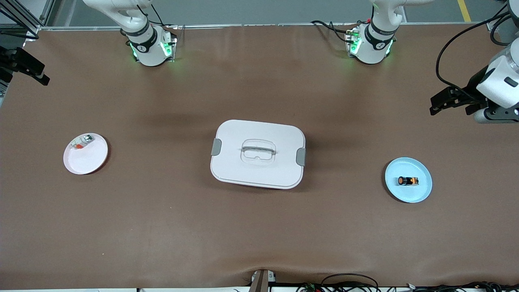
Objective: Transfer orange switch to right arm and place
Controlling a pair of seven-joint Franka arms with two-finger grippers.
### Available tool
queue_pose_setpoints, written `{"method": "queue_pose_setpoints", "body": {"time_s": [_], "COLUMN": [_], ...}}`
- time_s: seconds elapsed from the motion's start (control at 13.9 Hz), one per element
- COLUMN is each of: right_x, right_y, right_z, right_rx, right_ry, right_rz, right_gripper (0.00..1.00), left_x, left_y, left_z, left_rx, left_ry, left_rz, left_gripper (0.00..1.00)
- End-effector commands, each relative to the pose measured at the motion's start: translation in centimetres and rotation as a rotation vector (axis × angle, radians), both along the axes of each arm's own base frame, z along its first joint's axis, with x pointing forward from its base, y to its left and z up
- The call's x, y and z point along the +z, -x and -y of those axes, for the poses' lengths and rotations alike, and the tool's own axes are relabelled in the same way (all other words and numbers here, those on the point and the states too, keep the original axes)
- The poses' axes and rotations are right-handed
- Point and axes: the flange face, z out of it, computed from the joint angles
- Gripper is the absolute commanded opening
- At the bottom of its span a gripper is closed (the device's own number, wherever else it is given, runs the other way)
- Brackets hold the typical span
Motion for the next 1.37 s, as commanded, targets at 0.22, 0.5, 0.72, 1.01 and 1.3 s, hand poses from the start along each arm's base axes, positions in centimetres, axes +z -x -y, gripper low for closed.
{"method": "queue_pose_setpoints", "body": {"time_s": [0.22,0.5,0.72,1.01,1.3], "right_x": [0.4,0.4,0.4,0.3,0.4], "right_y": [0.3,0.3,0.3,0.3,0.3], "right_z": [0.5,0.2,-0.2,-0.4,-1.7], "right_rx": [-0.008,-0.007,-0.011,-0.034,-0.019], "right_ry": [-0.015,-0.015,-0.015,-0.017,-0.014], "right_rz": [0.007,0.007,0.005,-0.003,-0.002], "right_gripper": [1.00,1.00,1.00,1.00,1.00], "left_x": [1.3,0.9,0.9,0.6,-1.5], "left_y": [-0.2,-0.5,-0.5,-0.8,-3.2], "left_z": [-0.4,-0.2,-0.3,-0.4,-1.3], "left_rx": [-0.020,-0.020,-0.017,0.003,0.017], "left_ry": [-0.015,-0.008,-0.006,-0.009,-0.001], "left_rz": [0.011,0.005,0.005,0.005,-0.018], "left_gripper": [1.00,1.00,1.00,1.00,1.00]}}
